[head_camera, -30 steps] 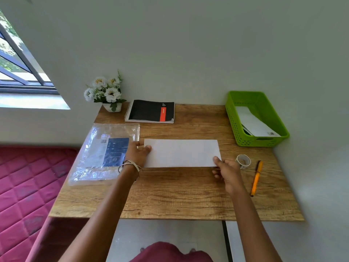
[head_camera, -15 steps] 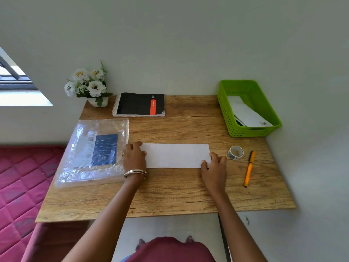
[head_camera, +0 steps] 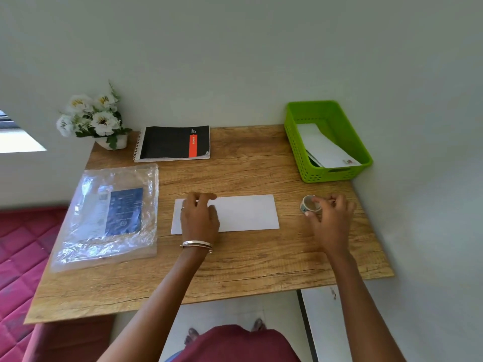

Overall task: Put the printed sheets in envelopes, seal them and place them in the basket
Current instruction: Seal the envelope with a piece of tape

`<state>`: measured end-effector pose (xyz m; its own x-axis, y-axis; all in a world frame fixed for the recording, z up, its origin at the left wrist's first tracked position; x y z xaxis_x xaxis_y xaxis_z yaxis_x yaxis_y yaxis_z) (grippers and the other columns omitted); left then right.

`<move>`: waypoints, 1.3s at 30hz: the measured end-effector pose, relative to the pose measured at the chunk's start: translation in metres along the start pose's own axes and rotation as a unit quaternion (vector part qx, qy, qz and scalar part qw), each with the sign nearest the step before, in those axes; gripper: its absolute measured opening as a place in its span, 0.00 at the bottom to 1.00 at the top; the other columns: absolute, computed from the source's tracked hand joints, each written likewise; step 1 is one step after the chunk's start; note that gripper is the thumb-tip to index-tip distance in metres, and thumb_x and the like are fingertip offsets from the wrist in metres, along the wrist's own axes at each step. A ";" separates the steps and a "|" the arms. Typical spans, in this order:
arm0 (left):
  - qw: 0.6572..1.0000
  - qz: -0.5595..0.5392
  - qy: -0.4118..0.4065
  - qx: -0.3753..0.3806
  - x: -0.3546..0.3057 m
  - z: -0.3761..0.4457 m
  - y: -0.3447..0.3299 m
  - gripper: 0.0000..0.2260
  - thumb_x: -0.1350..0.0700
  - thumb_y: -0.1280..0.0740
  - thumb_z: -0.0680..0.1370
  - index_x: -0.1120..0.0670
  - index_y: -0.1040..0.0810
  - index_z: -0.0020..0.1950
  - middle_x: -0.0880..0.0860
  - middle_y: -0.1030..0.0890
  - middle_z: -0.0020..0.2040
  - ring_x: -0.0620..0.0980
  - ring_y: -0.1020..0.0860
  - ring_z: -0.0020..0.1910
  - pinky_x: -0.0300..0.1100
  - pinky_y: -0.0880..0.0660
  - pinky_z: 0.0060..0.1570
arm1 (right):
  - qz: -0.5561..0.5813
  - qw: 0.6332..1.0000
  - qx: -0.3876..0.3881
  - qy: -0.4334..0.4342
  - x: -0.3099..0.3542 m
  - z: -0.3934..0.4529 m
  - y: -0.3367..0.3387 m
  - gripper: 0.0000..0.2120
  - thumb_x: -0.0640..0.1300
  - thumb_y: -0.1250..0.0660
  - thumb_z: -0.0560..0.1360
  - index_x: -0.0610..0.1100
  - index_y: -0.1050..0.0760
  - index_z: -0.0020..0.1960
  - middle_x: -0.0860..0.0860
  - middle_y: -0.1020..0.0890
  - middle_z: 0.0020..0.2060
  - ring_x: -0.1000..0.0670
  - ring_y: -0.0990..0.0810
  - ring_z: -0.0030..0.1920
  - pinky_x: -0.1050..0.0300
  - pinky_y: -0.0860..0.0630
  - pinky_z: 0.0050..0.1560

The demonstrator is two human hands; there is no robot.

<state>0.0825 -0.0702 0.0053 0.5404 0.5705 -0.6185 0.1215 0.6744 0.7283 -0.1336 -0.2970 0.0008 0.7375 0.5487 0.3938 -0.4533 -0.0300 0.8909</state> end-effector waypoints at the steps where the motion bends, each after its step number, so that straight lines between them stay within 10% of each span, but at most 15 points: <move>1: 1.000 -0.010 -0.009 0.011 -0.008 0.001 -0.006 0.10 0.66 0.33 0.72 0.57 0.21 0.52 0.57 0.23 0.49 0.55 0.24 0.46 0.49 0.25 0.44 | -0.023 0.999 0.034 0.006 -0.002 0.005 -0.005 0.17 0.44 0.25 0.68 0.44 0.20 0.56 0.40 0.28 0.58 0.37 0.34 0.58 0.43 0.34 0.56; 7: 0.995 -0.061 -0.010 0.084 -0.041 0.001 -0.033 0.08 0.63 0.33 0.75 0.54 0.20 0.50 0.51 0.23 0.51 0.49 0.23 0.44 0.39 0.25 0.43 | -0.073 0.988 0.133 0.033 -0.006 0.018 -0.025 0.14 0.46 0.28 0.71 0.49 0.20 0.57 0.48 0.30 0.64 0.43 0.39 0.63 0.46 0.40 0.59; 12: 0.983 -0.138 0.052 0.109 -0.051 0.001 -0.031 0.06 0.62 0.34 0.76 0.51 0.20 0.46 0.48 0.19 0.46 0.45 0.22 0.39 0.36 0.26 0.40 | 0.159 0.984 0.078 0.018 -0.010 0.017 -0.013 0.13 0.40 0.24 0.67 0.43 0.18 0.51 0.48 0.26 0.54 0.43 0.33 0.59 0.50 0.34 0.56; 15: 0.955 -0.234 0.108 0.151 -0.060 0.001 -0.029 0.04 0.58 0.34 0.77 0.52 0.20 0.47 0.48 0.17 0.42 0.46 0.20 0.37 0.34 0.25 0.38 | 0.367 0.919 0.142 -0.014 0.000 0.013 -0.014 0.14 0.35 0.24 0.66 0.43 0.20 0.49 0.50 0.24 0.49 0.50 0.25 0.50 0.58 0.30 0.49; 20: 0.873 -0.383 0.187 0.237 -0.088 -0.007 -0.034 0.07 0.56 0.33 0.76 0.55 0.20 0.52 0.50 0.15 0.41 0.45 0.19 0.36 0.38 0.24 0.36 | 0.430 0.877 0.202 0.066 0.040 0.005 -0.005 0.13 0.31 0.25 0.65 0.41 0.19 0.47 0.51 0.23 0.48 0.61 0.25 0.42 0.64 0.27 0.43; 25: 0.827 -0.458 0.219 0.241 -0.100 -0.009 -0.024 0.11 0.60 0.29 0.73 0.54 0.20 0.54 0.55 0.15 0.42 0.48 0.18 0.39 0.41 0.23 0.39 | 0.383 0.894 0.184 0.141 0.075 -0.001 0.012 0.14 0.52 0.25 0.63 0.46 0.17 0.46 0.55 0.25 0.55 0.57 0.26 0.51 0.63 0.29 0.41; 34: 0.859 -0.464 0.106 0.187 -0.104 -0.002 0.017 0.22 0.65 0.26 0.68 0.55 0.24 0.60 0.56 0.15 0.40 0.50 0.16 0.42 0.33 0.24 0.43 | 0.392 0.904 0.099 0.138 0.103 -0.007 0.038 0.11 0.59 0.28 0.65 0.60 0.21 0.46 0.56 0.26 0.59 0.51 0.31 0.61 0.73 0.34 0.51; 39: 0.880 -0.435 0.077 0.175 -0.101 0.002 0.032 0.20 0.64 0.25 0.67 0.55 0.22 0.58 0.52 0.15 0.42 0.46 0.17 0.41 0.33 0.23 0.40 | 0.394 0.902 0.040 0.174 0.112 -0.009 0.040 0.12 0.53 0.27 0.67 0.46 0.17 0.45 0.53 0.21 0.48 0.48 0.26 0.54 0.68 0.33 0.53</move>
<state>0.0334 -0.1073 0.0920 0.0015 -0.0156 -0.9999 0.6968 0.7172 -0.0102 -0.0736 -0.2291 0.0781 -0.0049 0.5586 0.8294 -0.7196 -0.5779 0.3850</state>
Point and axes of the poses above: each hand's wrist, its own z-axis towards the middle knuckle, its own y-axis out of the back of the hand, x = y × z, the point moved 8 cm from there along z, towards the middle knuckle
